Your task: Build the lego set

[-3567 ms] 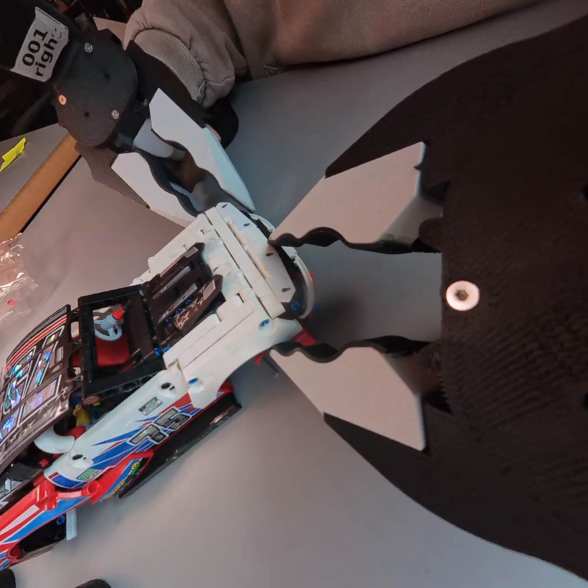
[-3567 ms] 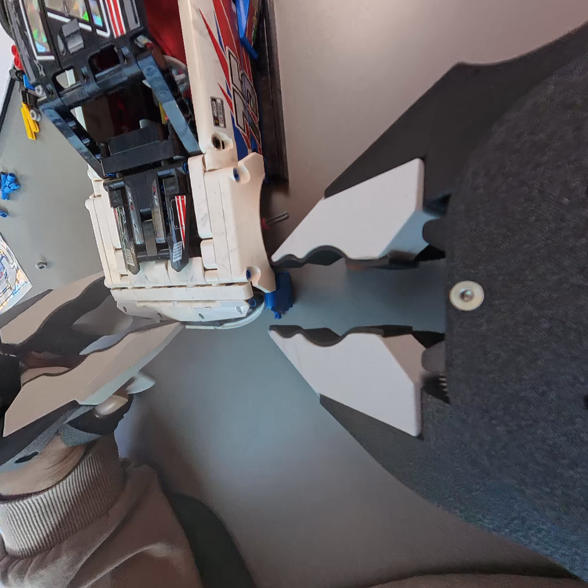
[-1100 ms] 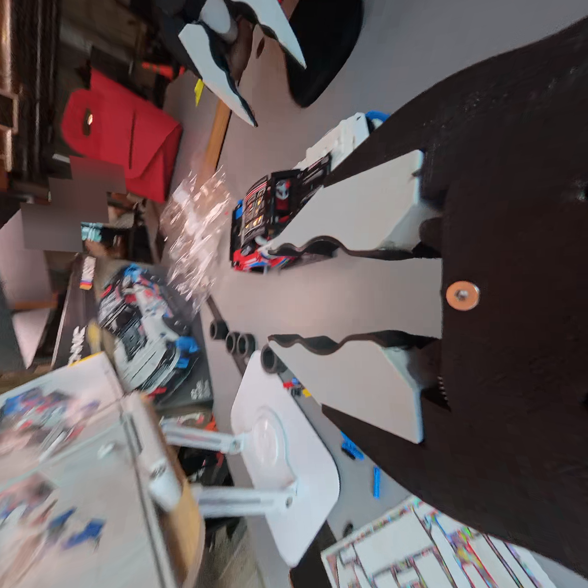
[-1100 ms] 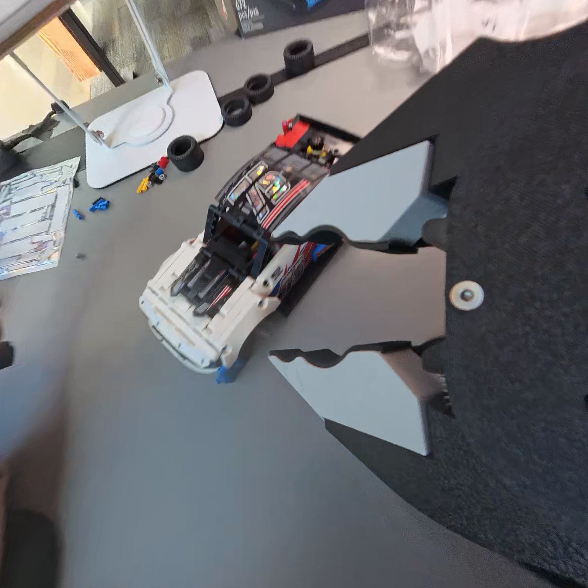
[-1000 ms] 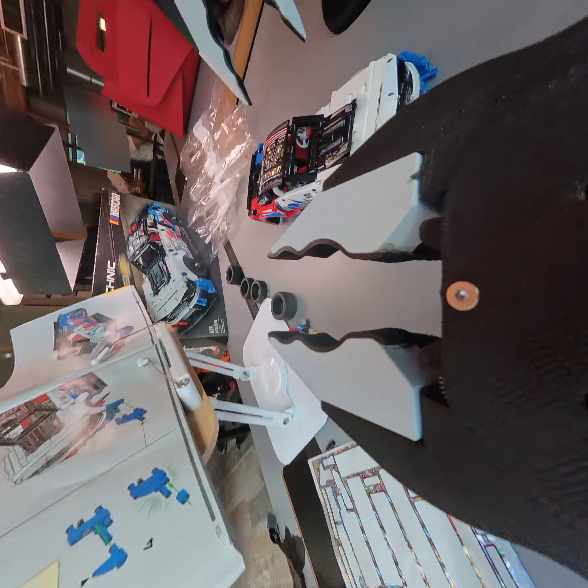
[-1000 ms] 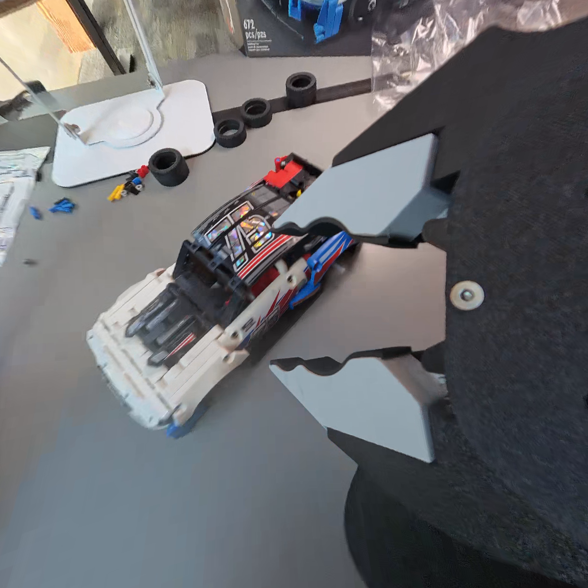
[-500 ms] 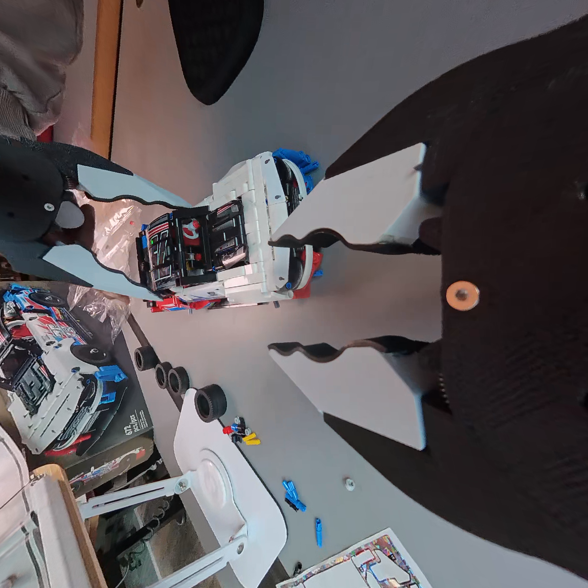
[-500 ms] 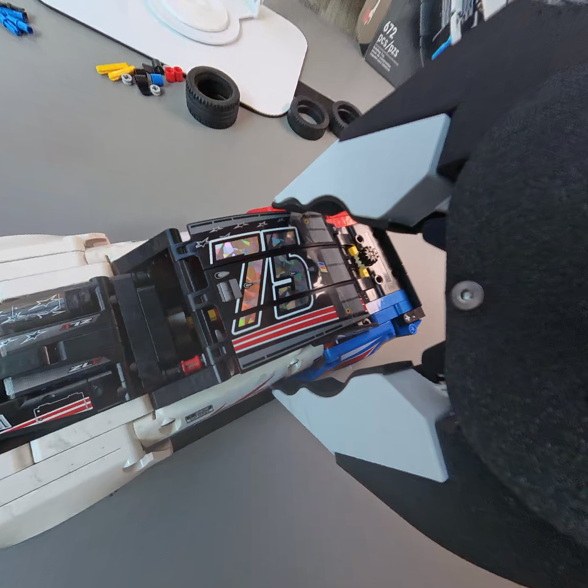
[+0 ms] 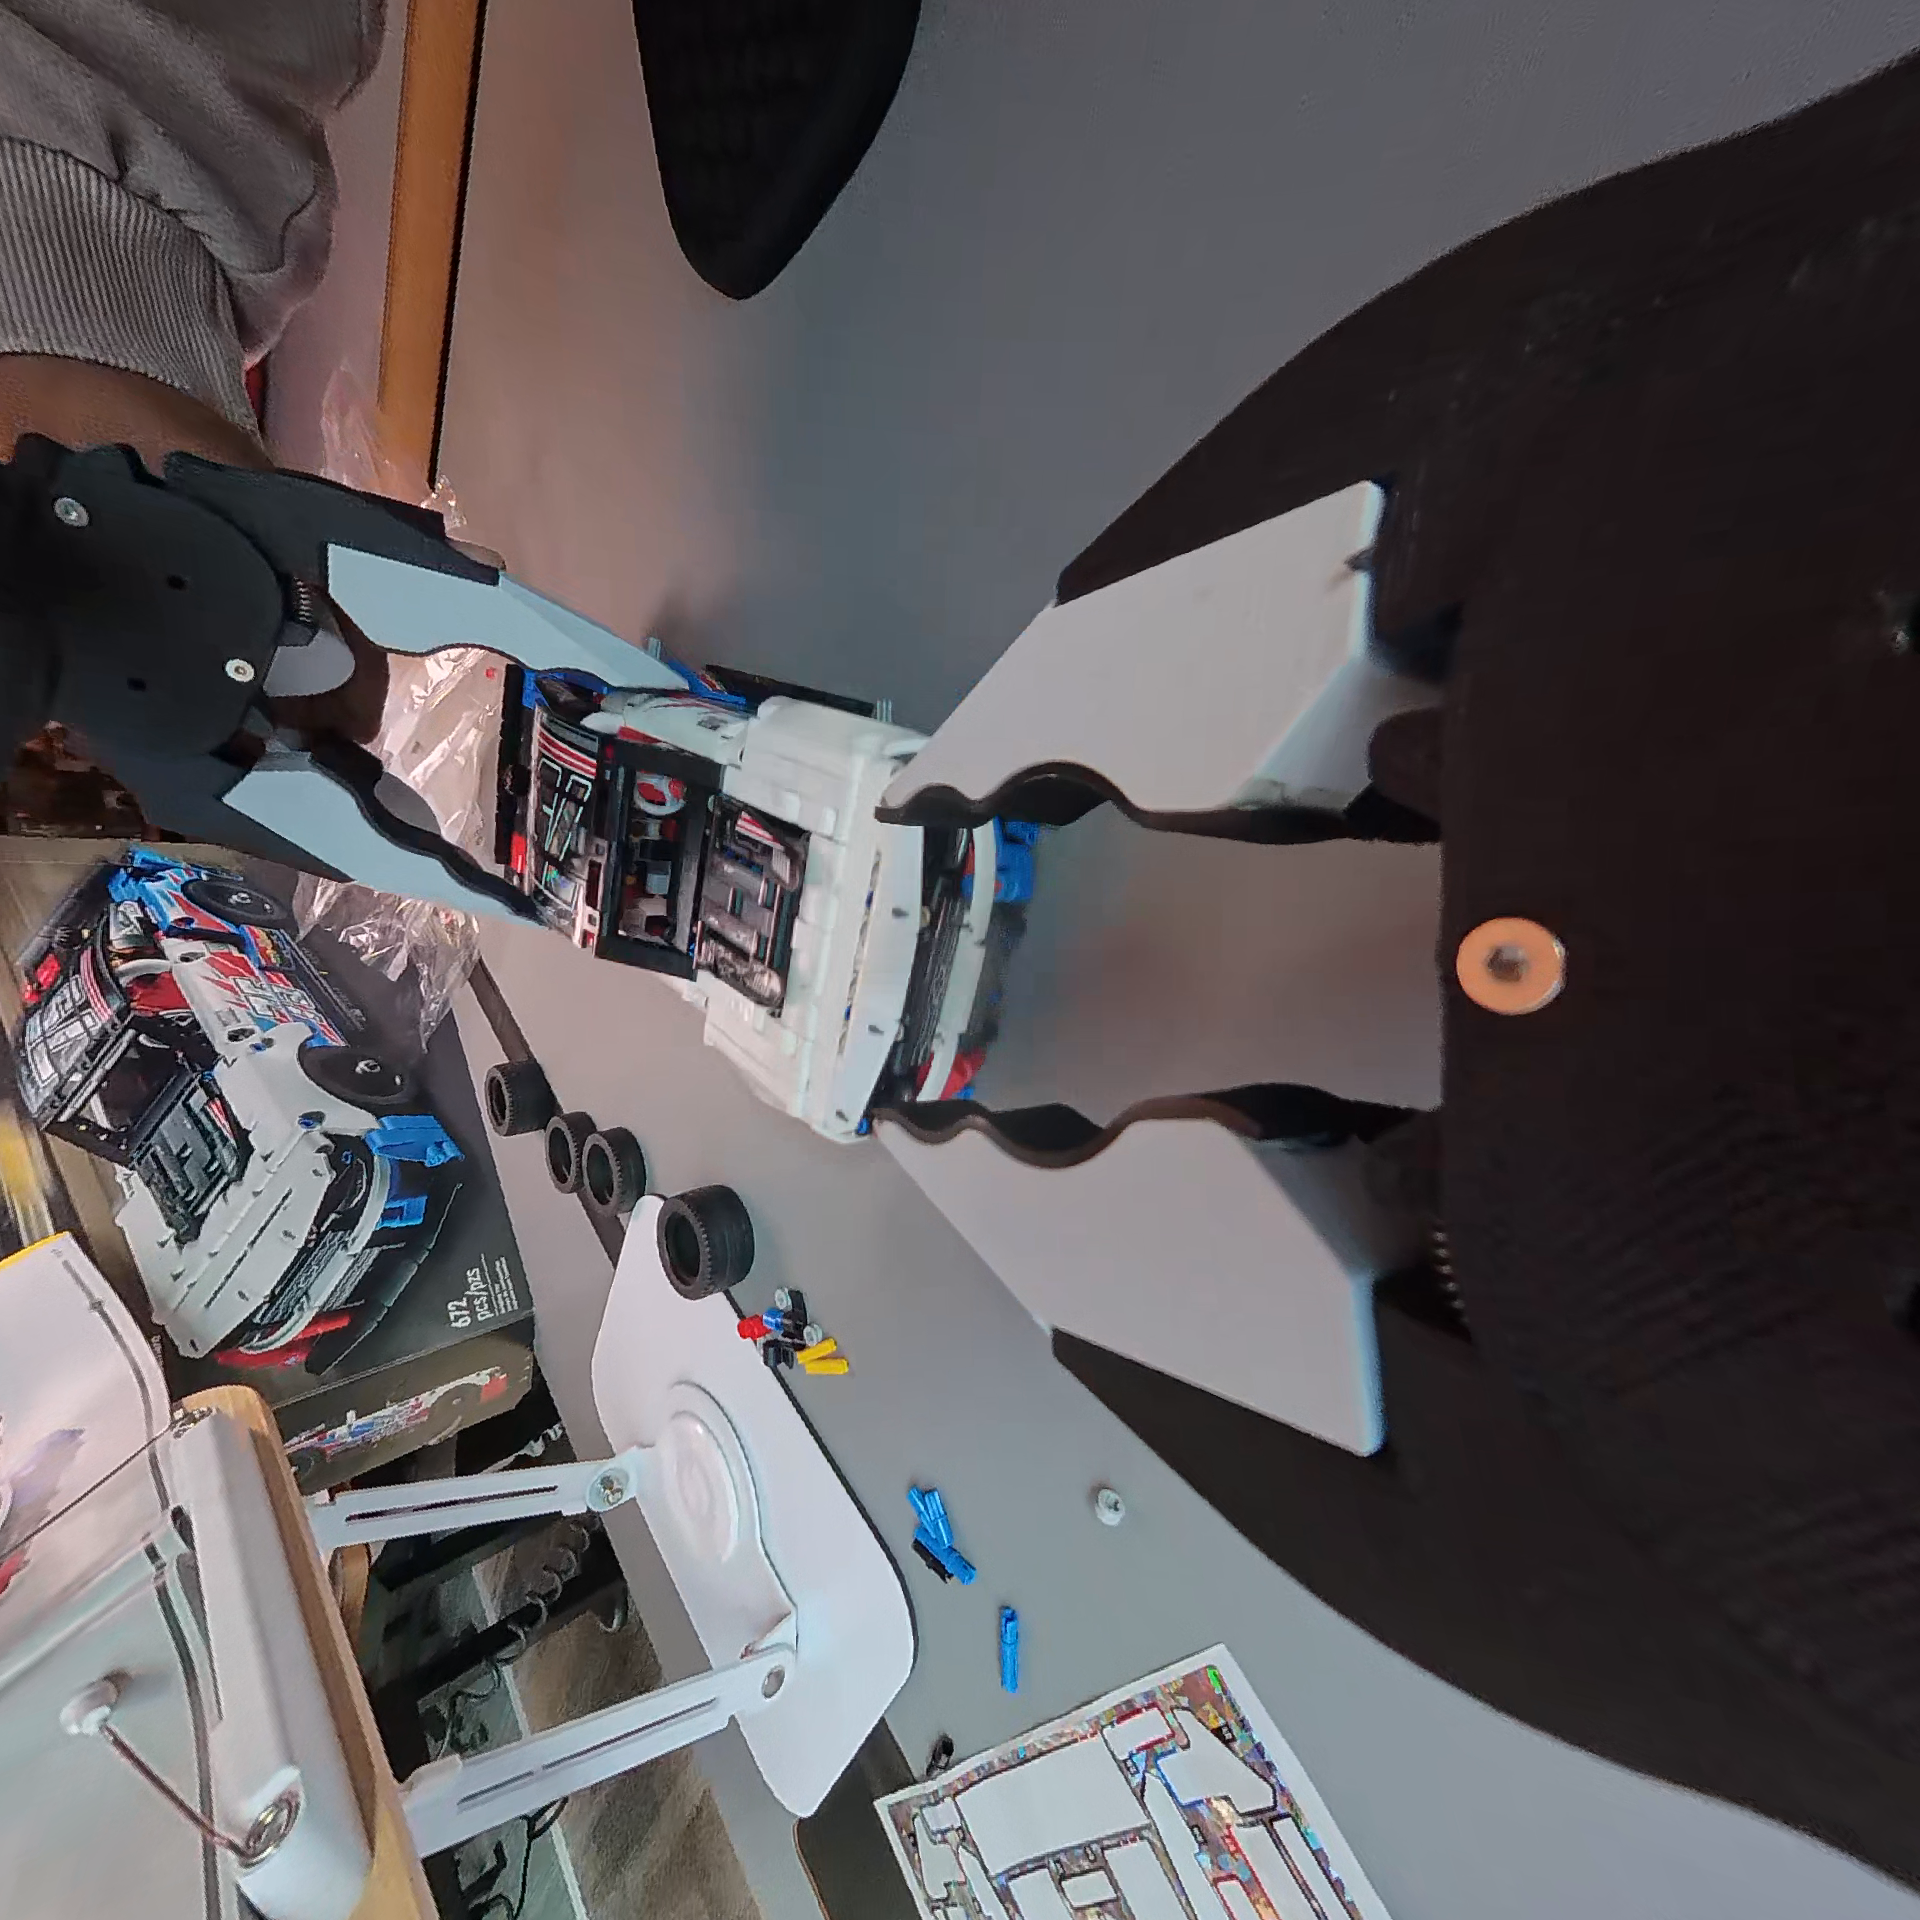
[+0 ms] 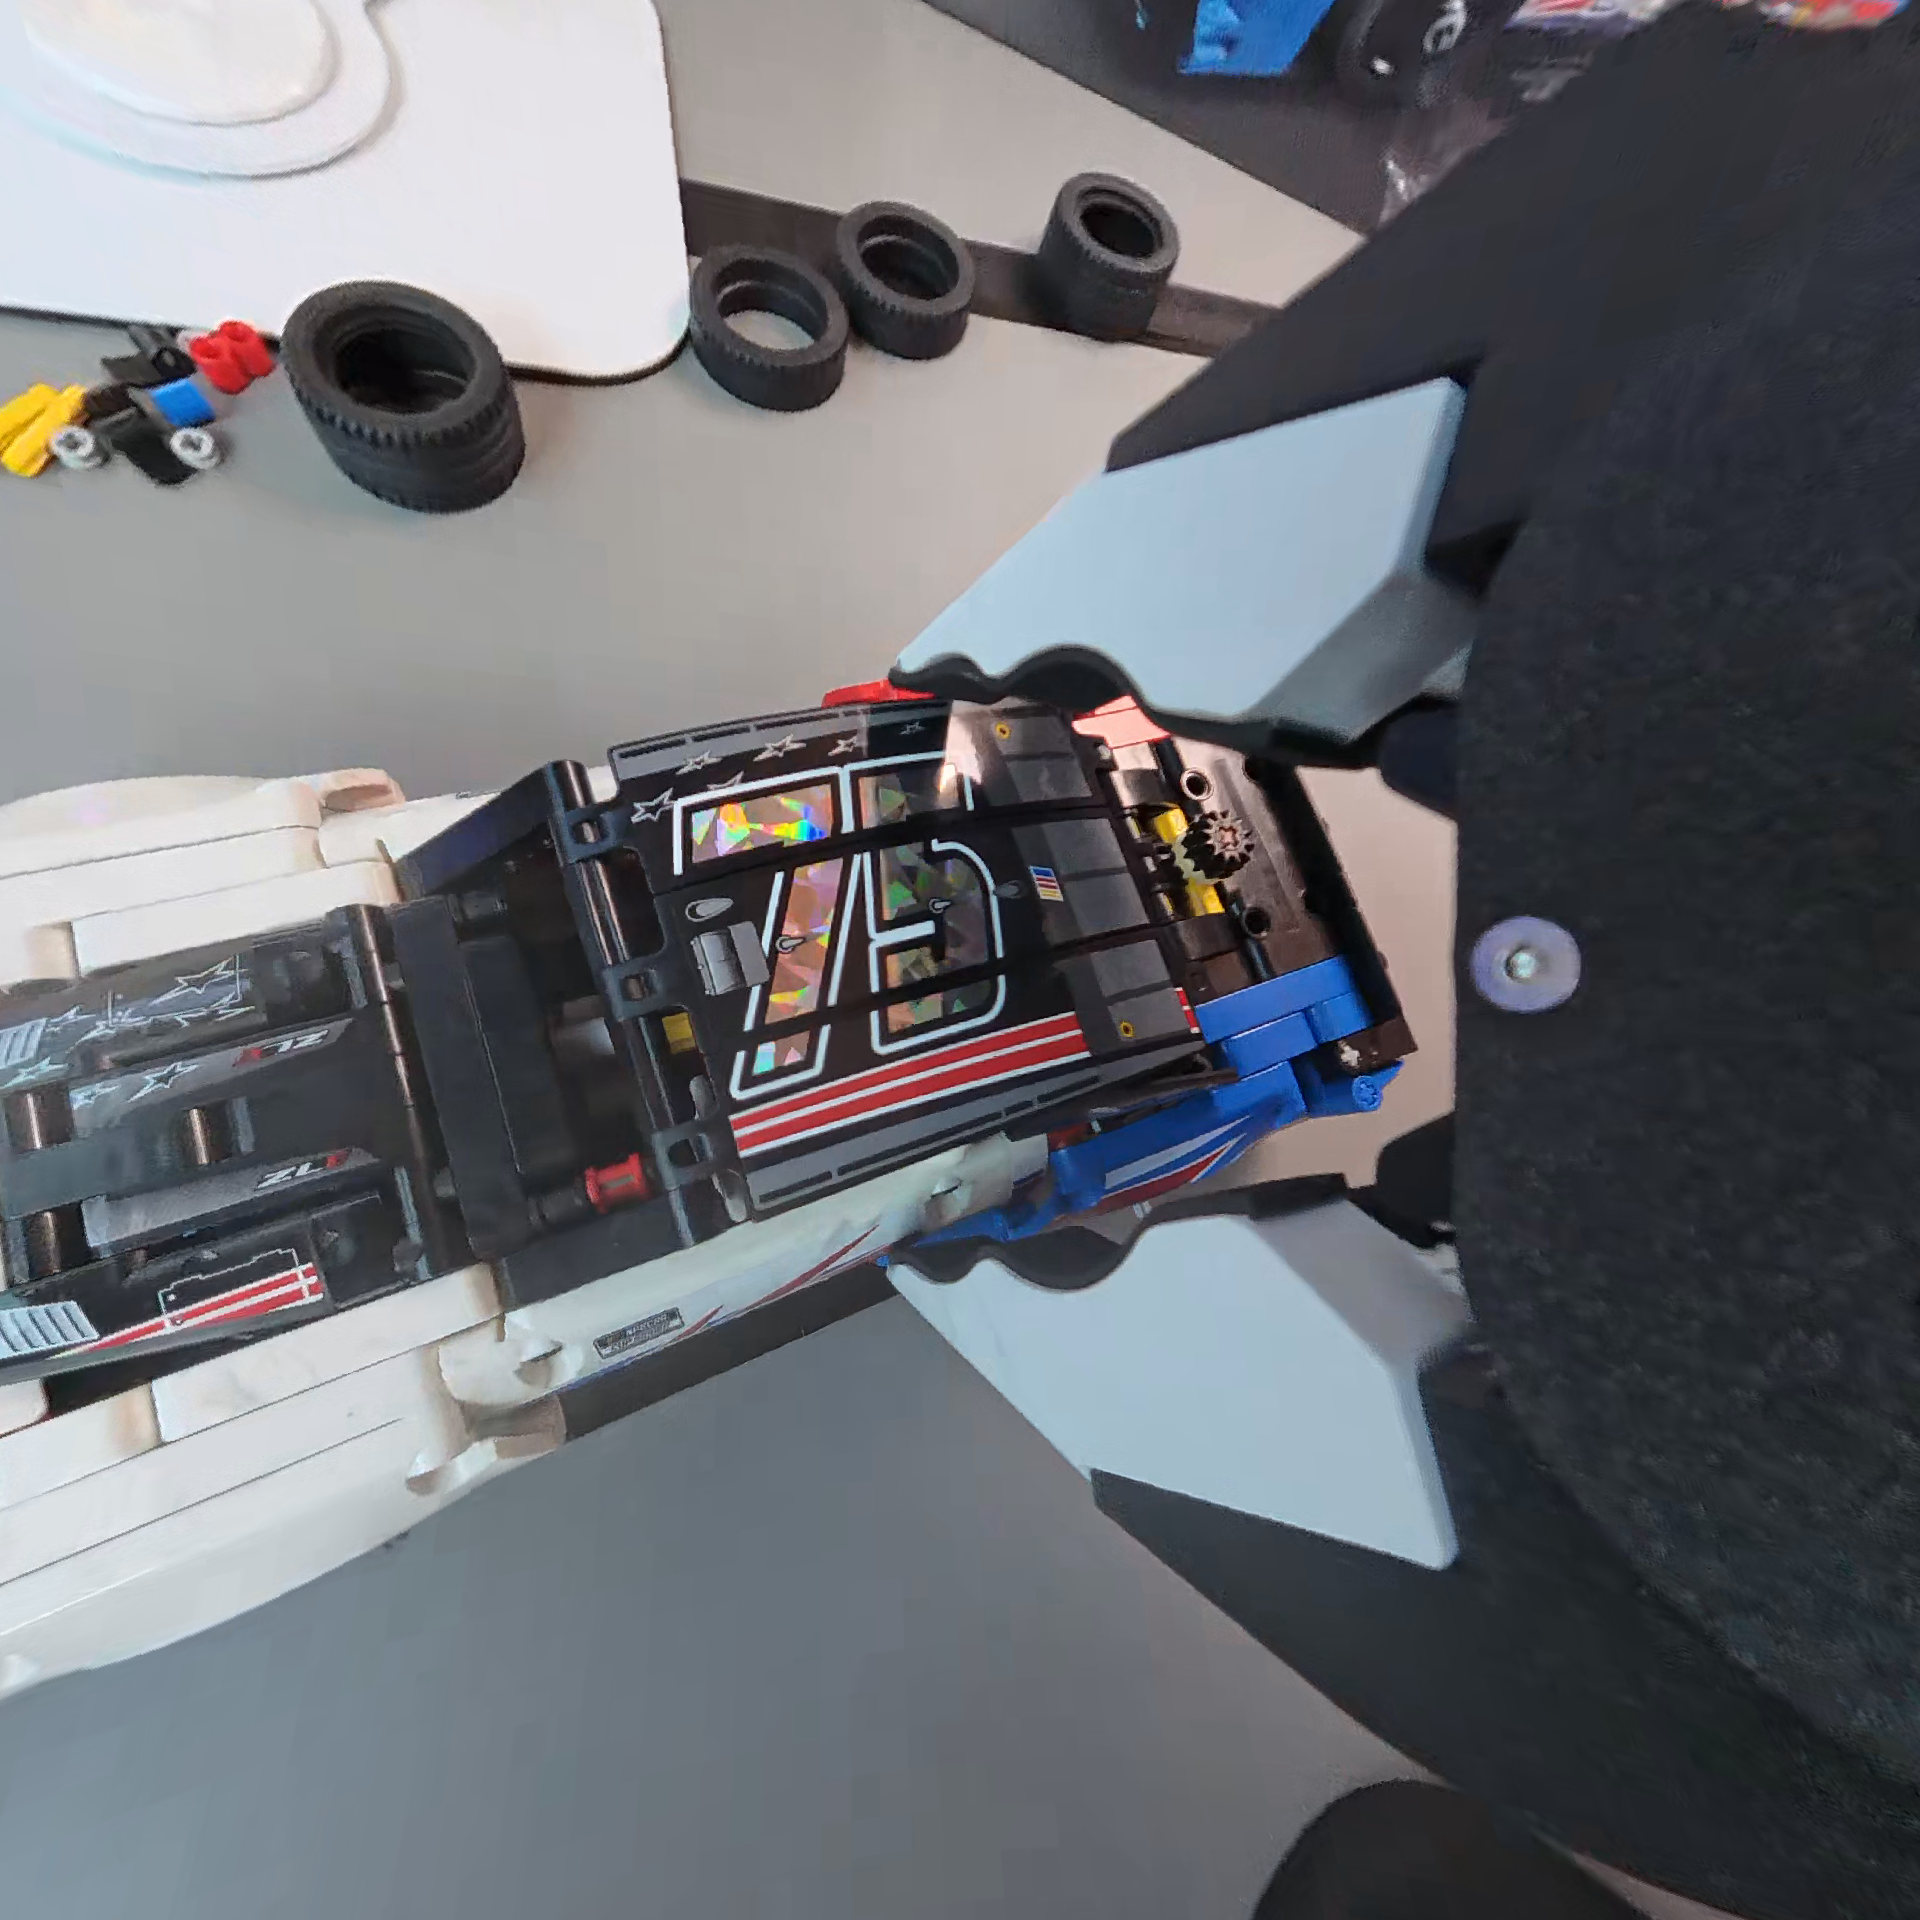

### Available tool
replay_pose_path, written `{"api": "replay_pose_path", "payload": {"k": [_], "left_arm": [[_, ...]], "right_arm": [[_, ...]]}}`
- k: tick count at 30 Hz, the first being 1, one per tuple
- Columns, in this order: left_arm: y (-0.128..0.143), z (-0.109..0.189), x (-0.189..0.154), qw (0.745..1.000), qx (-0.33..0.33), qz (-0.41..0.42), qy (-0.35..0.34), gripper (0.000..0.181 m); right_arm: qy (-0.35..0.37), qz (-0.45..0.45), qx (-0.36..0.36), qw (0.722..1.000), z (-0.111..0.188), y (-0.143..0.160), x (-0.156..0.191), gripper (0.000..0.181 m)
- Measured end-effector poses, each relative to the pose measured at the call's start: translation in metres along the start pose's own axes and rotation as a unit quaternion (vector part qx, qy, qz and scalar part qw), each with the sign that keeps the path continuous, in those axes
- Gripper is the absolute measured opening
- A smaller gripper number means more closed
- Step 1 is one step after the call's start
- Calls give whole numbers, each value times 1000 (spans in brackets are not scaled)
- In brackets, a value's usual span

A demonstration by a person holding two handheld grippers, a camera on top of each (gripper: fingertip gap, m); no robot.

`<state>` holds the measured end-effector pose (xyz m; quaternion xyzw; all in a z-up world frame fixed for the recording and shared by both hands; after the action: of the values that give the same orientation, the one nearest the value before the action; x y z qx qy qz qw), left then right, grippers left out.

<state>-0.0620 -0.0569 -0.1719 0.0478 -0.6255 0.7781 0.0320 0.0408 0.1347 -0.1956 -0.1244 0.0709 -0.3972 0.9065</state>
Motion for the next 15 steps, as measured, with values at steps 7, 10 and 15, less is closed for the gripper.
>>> {"api": "replay_pose_path", "payload": {"k": [7,10,15], "left_arm": [[0,2,-2,1000,-1,-9,3,50],[-2,3,0,1000,-4,-4,-1,50],[-4,5,7,1000,-9,6,-17,50]], "right_arm": [[7,-19,-3,1000,0,-3,-6,100],[7,-17,-5,1000,-1,-4,-7,100],[18,-23,-27,999,-2,-6,-8,101]]}}
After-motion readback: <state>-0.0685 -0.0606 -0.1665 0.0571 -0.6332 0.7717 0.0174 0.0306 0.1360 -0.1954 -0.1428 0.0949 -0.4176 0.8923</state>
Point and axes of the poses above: each gripper's, where its closed fingertips meet, z back along the fingers, y out of its underside, x = y × z across the jaws, the point moved 3 cm from there along z, back along the fingers, and after that the axes turned 14 degrees about -y, right-handed, at the moved point
